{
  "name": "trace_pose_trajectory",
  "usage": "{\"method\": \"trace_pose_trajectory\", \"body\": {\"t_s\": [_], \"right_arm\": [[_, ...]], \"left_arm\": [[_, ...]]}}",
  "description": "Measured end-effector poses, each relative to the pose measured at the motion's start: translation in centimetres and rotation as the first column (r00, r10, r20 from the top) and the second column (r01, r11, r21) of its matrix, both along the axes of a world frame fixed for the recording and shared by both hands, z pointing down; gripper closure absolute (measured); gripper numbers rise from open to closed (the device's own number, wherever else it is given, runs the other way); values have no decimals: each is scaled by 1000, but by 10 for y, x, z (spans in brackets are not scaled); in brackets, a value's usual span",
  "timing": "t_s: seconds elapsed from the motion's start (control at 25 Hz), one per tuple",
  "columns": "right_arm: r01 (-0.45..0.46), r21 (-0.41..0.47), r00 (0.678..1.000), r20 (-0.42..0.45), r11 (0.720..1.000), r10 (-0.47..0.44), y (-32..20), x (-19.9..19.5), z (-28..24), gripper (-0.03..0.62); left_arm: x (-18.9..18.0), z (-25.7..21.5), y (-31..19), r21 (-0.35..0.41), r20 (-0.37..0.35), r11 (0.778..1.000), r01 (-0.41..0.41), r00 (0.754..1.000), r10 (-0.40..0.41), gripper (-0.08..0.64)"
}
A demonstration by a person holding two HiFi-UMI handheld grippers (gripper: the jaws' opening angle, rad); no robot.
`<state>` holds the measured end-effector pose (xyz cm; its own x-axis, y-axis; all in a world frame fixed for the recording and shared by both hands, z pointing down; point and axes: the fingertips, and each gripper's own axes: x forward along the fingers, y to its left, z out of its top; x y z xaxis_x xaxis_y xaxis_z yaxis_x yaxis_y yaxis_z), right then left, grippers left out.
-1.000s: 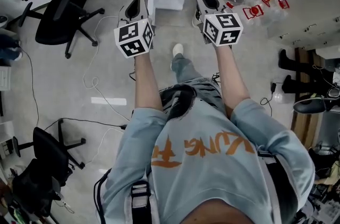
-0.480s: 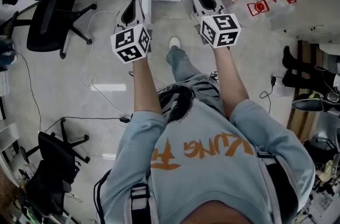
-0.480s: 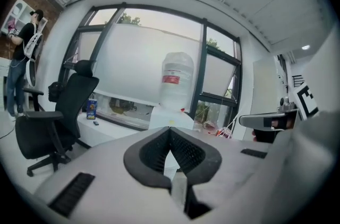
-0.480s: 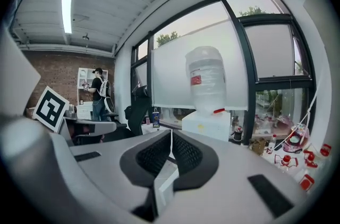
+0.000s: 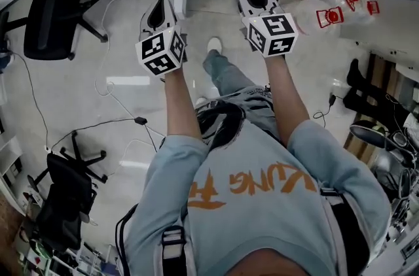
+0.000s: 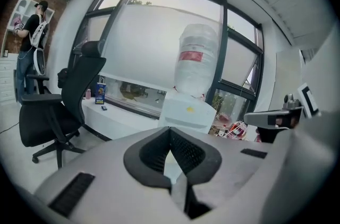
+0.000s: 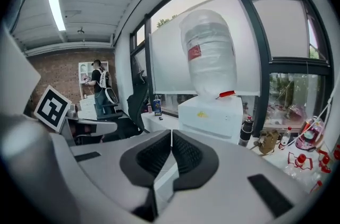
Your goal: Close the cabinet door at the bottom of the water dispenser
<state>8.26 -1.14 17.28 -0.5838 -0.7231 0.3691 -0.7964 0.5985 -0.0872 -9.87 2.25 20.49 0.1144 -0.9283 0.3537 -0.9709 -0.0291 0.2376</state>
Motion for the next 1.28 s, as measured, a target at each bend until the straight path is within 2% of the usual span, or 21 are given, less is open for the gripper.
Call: {"method": "trace_pose_trajectory", "body": {"t_s": [0.24, 0.36, 0.48, 0.84, 1.28], "right_arm": [[18, -28, 999, 51, 999, -16, -63, -4, 14, 563], [30, -58, 997, 68, 998, -26, -73, -15, 30, 563], [49, -93, 997, 56, 994, -44, -77, -28, 51, 563], [39, -179, 999, 3, 983, -39, -76, -51, 131, 563], [86, -258, 992, -62, 962, -105, -51, -72, 222, 563]], "left_arm": [[12, -5, -50, -12, 46, 1000, -12, 999, 13, 538], [5, -1, -57, -31, 70, 1000, -5, 998, 7, 538], [-5, 11, -63, -62, 64, 998, 6, 998, -2, 538], [-5, 104, -72, -187, 17, 980, -74, 997, 79, 538], [-9, 189, -50, -263, -19, 953, -148, 989, 149, 538]]}}
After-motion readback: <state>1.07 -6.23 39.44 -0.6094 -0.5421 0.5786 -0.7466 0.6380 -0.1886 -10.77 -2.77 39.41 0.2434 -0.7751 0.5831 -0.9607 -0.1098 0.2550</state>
